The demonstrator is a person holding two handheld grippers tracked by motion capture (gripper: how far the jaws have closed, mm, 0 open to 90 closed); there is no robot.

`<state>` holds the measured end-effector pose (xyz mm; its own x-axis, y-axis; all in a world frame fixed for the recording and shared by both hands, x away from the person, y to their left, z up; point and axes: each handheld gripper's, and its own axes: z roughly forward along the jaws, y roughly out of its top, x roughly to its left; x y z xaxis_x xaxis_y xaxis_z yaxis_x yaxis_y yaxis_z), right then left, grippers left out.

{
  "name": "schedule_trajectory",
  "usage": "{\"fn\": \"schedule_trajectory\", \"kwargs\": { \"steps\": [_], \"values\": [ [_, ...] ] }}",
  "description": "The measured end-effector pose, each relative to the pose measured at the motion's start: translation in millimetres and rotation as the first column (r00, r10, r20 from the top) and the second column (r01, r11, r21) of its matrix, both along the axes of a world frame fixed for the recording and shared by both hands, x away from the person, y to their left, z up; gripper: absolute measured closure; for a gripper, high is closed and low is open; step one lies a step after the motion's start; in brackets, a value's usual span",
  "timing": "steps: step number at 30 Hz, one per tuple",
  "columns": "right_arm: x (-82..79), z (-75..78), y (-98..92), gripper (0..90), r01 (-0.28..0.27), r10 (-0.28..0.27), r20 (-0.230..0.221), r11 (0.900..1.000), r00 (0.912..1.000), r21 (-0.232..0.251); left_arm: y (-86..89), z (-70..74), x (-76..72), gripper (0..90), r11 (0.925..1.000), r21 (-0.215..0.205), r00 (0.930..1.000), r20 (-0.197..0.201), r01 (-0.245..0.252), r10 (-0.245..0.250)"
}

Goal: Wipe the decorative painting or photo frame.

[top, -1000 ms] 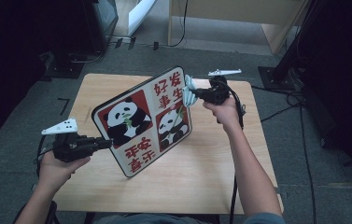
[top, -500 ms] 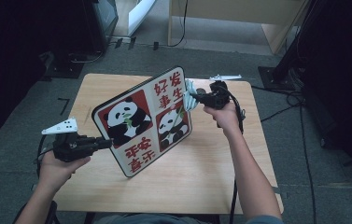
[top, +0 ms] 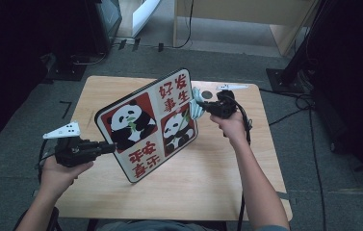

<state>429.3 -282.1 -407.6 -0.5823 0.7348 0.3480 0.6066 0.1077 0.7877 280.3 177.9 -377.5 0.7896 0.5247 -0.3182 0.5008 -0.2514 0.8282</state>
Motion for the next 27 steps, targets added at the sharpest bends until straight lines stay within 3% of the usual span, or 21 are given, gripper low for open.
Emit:
{"fn": "schedule_trajectory", "kwargs": {
  "steps": [7, 10, 18, 27],
  "values": [
    [-2.6, -6.9, 0.8, 84.5, 0.012, -0.013, -0.019, 1.000, 0.9997, -0.019, 0.0, -0.2, 0.1, 79.3, 1.0000, -0.002, 1.0000, -0.001, 0.000, 0.000],
    [-4.5, -10.0, 0.9, 84.5, 0.013, -0.013, -0.001, 1.000, 0.9999, -0.027, 0.0, -0.3, 0.0, 79.3, 1.0000, -0.002, 1.0000, -0.001, -0.001, 0.001],
    [-8.3, -21.6, -0.7, 84.6, 0.035, -0.036, -0.027, 0.999, 0.9990, -0.026, -0.1, -0.3, 0.0, 79.2, 1.0000, 0.000, 1.0000, 0.000, 0.001, -0.001],
    [-18.8, -35.7, -0.1, 84.6, 0.067, -0.067, 0.010, 0.997, 0.9977, -0.036, -0.8, -0.1, -0.3, 79.2, 1.0000, 0.000, 1.0000, -0.001, -0.002, 0.002]
  ]
}}
